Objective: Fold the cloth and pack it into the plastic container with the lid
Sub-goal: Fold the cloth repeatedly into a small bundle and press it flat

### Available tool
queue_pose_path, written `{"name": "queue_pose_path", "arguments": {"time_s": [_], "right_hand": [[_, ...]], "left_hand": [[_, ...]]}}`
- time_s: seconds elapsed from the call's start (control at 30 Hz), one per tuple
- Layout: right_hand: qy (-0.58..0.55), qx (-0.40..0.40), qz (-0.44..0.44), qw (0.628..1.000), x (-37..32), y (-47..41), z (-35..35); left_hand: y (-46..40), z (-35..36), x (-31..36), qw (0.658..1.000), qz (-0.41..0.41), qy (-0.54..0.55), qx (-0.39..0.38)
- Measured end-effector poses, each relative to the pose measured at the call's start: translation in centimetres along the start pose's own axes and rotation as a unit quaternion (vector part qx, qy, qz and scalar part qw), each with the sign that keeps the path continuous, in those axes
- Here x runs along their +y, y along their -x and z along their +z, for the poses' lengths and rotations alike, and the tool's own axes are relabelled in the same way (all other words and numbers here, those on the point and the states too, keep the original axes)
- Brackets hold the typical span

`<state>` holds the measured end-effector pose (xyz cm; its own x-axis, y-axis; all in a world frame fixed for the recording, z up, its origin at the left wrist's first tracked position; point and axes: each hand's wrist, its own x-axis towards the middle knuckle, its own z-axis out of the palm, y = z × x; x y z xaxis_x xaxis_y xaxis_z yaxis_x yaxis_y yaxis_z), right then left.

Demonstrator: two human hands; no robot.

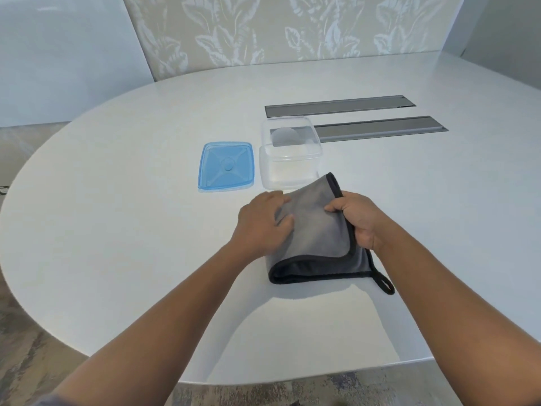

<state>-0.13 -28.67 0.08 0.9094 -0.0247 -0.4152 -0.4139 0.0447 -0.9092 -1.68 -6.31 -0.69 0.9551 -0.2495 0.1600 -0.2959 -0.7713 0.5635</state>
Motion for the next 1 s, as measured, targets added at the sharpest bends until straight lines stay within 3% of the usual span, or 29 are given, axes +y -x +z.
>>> {"name": "queue_pose_path", "arguments": {"time_s": [0.2, 0.5, 0.7, 0.8, 0.87, 0.9, 0.93, 1.0], "right_hand": [[0.093, 0.042, 0.019, 0.995, 1.3, -0.7, -2.1], [0.148, 0.051, 0.007, 0.988, 0.6, -0.5, -2.5], [0.117, 0.063, 0.032, 0.991, 0.6, 0.0, -2.3], [0.066, 0.061, 0.031, 0.995, 0.3, 0.1, -2.2], [0.042, 0.059, 0.024, 0.997, 0.0, 0.0, -1.9], [0.033, 0.059, 0.02, 0.997, -0.2, 0.0, -1.7], [0.03, 0.059, 0.015, 0.998, -0.4, 0.0, -1.5], [0.037, 0.058, 0.008, 0.998, -0.7, 0.0, -1.1]], "left_hand": [[1.5, 4.4, -0.9, 0.984, 0.005, -0.129, -0.125], [1.5, 4.8, -1.9, 0.979, 0.001, -0.143, -0.146], [2.4, 3.3, 0.1, 0.984, 0.009, -0.122, -0.132], [4.4, 3.1, 3.0, 0.988, 0.115, -0.093, -0.034], [6.4, 4.2, 5.2, 0.955, 0.287, -0.014, 0.075], [7.3, 5.1, 6.2, 0.935, 0.343, 0.022, 0.091], [8.1, 6.0, 7.0, 0.926, 0.368, 0.04, 0.072], [8.7, 7.4, 8.0, 0.945, 0.325, 0.03, -0.014]]}}
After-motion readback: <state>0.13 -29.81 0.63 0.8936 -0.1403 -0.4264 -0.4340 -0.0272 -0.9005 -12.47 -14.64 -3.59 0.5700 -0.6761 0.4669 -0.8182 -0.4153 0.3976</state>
